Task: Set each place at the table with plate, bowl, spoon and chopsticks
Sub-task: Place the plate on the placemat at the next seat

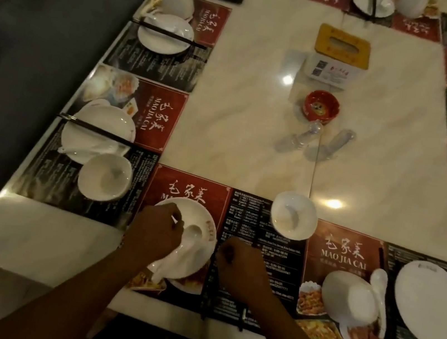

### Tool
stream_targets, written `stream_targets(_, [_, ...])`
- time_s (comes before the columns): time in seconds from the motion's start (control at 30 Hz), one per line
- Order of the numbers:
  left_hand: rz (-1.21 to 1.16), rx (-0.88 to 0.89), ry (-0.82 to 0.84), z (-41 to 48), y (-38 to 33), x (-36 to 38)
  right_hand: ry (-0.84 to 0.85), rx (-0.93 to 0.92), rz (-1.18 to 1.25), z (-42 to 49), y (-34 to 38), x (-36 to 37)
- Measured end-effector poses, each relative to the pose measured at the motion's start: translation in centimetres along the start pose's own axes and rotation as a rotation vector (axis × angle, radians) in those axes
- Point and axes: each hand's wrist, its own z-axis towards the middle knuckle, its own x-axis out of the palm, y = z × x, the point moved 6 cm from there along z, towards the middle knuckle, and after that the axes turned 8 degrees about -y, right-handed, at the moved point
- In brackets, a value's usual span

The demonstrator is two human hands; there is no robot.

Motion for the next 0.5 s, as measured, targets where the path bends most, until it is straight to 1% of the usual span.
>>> stream_targets(0.1, [-0.005,-0.022,-0.027,1.2,3.0,-1.8,0.042,-0.039,-0.031,-0.3,3.8,3.0])
stream_targets(0.17, [-0.012,-0.014,-0.009,1.6,4.4,-2.3,0.038,-0.022,-0.046,-0.6,5.7,4.8])
stream_targets(0.27, [-0.021,0.014,0.029,2.0,6.0,-2.6,0.028,0.014,-0.139,-1.0,7.9,7.1])
stream_targets(0.4, [-0.021,0.082,0.102,2.5,6.9,-2.5,-0.024,0.174,-0.206,-1.2,8.6,8.6])
stream_targets(0.5, [-0.015,0.143,0.151,3.1,6.8,-2.5,-0.052,0.281,-0.183,-1.2,8.5,9.0])
